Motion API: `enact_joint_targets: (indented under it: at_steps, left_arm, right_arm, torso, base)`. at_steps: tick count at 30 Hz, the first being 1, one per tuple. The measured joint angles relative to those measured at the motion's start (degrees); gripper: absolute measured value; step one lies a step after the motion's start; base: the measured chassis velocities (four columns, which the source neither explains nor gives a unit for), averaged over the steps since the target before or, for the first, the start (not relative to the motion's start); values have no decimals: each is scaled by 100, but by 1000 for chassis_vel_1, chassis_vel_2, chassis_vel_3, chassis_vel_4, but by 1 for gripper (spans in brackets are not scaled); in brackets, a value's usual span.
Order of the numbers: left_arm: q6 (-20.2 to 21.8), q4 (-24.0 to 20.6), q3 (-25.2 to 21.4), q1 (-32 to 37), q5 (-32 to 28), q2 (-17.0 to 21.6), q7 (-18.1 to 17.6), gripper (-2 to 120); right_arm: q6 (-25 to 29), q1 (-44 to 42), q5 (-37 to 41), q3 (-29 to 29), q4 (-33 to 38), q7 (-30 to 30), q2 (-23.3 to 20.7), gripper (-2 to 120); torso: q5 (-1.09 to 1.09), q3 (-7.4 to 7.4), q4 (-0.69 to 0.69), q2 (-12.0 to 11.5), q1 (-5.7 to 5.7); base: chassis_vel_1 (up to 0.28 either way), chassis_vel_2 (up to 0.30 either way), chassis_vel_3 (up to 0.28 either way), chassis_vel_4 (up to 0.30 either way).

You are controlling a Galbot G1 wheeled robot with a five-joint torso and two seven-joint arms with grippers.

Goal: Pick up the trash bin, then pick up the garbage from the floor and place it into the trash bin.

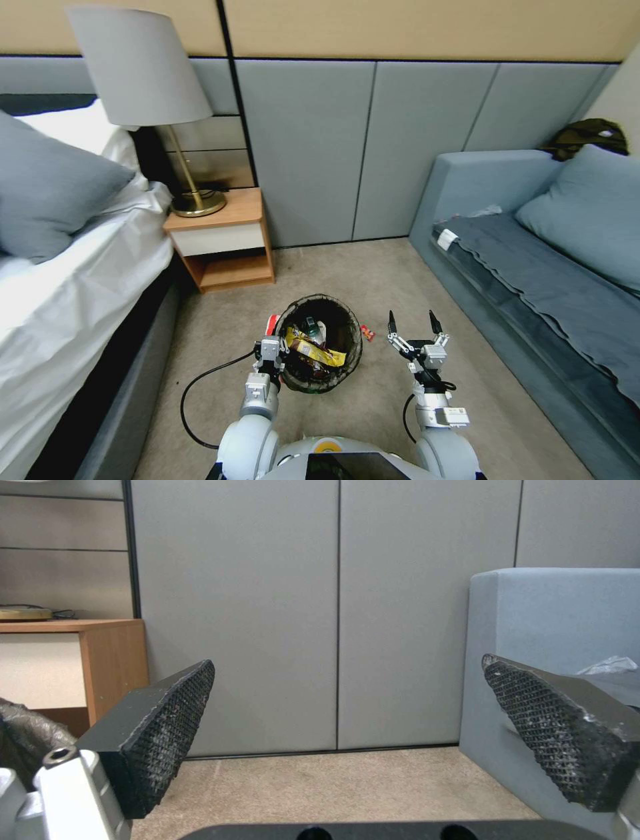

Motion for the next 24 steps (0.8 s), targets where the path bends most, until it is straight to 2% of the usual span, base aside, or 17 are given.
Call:
enact_joint_targets:
  at_steps: [17, 24]
  left_arm:
    - [-2, 1, 0, -13, 3, -1, 9, 1]
    - [-2, -23, -8, 3, 3, -2, 9, 1]
  right_arm:
    - [-35, 37, 6, 12, -23, -5, 0, 100]
    - [-287, 244, 76, 50, -75, -73, -101, 100]
  torso:
    - [0, 0, 1, 0, 0]
    - [0, 0, 1, 0, 0]
  base:
    - [0, 0, 0, 0]
    - [0, 0, 0, 0]
